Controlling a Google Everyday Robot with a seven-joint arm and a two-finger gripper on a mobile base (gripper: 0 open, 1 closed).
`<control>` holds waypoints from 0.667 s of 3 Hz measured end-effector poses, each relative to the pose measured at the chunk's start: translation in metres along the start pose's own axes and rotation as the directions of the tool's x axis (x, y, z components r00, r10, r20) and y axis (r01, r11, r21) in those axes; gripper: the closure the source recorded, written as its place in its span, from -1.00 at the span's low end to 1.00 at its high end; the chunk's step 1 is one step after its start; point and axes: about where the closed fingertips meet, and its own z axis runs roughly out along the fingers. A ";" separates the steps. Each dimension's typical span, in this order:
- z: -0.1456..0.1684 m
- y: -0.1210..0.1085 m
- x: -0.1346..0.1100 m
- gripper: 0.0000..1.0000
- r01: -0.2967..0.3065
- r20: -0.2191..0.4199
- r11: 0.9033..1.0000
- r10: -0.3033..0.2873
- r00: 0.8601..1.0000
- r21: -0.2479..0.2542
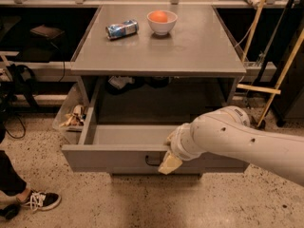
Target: Open top drawer
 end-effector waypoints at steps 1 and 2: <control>-0.002 0.000 -0.001 1.00 0.000 0.000 1.000 0.000 1.000 0.000; -0.002 0.000 -0.001 0.63 0.000 0.000 1.000 0.000 1.000 0.000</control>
Offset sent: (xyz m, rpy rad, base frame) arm -0.0001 0.0003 0.0021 0.0000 0.0000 0.0000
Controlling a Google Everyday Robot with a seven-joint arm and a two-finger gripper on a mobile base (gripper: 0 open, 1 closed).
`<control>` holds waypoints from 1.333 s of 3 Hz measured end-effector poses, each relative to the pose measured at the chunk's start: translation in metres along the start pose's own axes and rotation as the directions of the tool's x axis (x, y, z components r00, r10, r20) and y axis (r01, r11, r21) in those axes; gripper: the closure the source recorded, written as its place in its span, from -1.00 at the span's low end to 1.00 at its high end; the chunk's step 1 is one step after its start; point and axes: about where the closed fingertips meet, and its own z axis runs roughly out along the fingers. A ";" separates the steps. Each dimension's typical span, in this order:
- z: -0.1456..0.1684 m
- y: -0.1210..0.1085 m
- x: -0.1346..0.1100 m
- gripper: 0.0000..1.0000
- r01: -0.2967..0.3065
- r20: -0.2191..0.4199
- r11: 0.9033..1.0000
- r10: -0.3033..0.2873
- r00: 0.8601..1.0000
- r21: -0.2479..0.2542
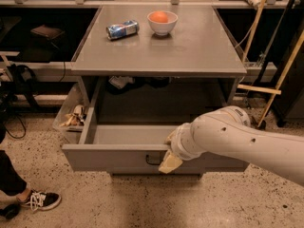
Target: Open top drawer
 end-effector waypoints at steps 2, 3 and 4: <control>0.000 0.000 0.000 -0.30 0.000 0.000 1.000 0.000 1.000 0.000; 0.000 0.000 0.000 -0.76 0.000 0.000 1.000 0.000 1.000 0.000; 0.000 0.000 0.000 -1.00 0.000 0.000 1.000 0.000 1.000 0.000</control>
Offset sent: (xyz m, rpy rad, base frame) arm 0.0000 0.0000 0.0000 0.0000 0.0000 0.0000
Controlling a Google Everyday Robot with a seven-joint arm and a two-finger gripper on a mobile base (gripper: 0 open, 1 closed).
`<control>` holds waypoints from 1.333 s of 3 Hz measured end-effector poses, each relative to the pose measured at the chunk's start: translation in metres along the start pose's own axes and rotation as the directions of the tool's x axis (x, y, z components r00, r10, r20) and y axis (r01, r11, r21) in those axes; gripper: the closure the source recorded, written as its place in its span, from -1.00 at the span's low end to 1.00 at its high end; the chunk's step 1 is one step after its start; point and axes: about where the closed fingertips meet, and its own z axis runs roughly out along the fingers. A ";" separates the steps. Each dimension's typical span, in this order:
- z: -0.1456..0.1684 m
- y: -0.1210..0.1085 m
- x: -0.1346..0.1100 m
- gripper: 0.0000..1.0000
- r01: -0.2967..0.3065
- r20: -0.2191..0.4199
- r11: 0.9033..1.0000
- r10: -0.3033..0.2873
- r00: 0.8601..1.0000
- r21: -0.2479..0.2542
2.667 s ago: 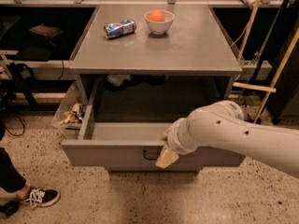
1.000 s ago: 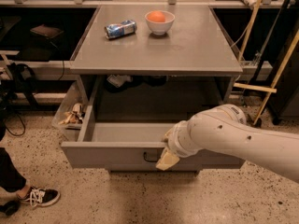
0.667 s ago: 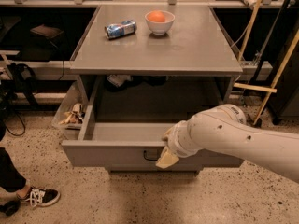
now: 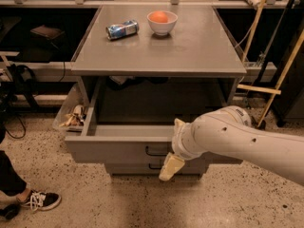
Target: Open top drawer
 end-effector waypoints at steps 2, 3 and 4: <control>-0.067 -0.002 0.015 -1.00 -0.018 -0.066 0.998 0.022 0.998 0.058; -0.197 -0.025 0.031 -1.00 -0.062 -0.113 0.980 0.084 0.990 0.187; -0.322 -0.052 0.047 -1.00 -0.180 -0.064 0.929 0.211 0.975 0.322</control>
Offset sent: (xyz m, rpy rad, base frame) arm -0.0651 -0.1077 0.1704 -0.1866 -0.1226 -0.1686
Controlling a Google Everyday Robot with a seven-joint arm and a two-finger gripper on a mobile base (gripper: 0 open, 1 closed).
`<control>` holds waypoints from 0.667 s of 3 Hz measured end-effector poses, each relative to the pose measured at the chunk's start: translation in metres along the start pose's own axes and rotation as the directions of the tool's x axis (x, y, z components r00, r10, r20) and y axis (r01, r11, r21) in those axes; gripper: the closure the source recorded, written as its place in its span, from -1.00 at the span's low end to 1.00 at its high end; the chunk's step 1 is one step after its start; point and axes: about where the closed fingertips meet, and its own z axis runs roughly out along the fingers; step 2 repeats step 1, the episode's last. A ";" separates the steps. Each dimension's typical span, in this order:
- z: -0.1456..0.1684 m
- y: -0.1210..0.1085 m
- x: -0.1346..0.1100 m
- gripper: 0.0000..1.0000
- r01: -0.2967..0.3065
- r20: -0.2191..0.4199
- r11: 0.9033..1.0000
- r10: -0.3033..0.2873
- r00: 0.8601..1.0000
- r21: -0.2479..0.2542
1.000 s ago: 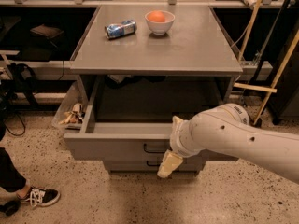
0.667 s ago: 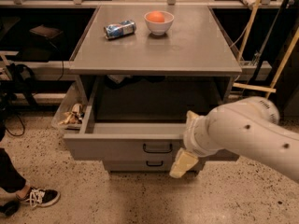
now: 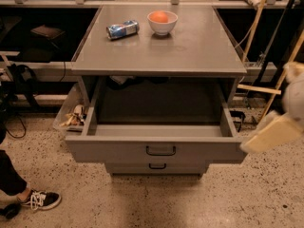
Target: Open top drawer
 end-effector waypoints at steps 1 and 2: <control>-0.022 -0.020 -0.009 -1.00 -0.008 0.021 0.999 0.007 1.000 0.039; -0.022 -0.020 -0.009 -1.00 -0.008 0.021 0.999 0.007 1.000 0.039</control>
Offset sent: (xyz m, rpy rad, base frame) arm 0.0000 0.0000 0.0000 0.0000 0.0000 0.0000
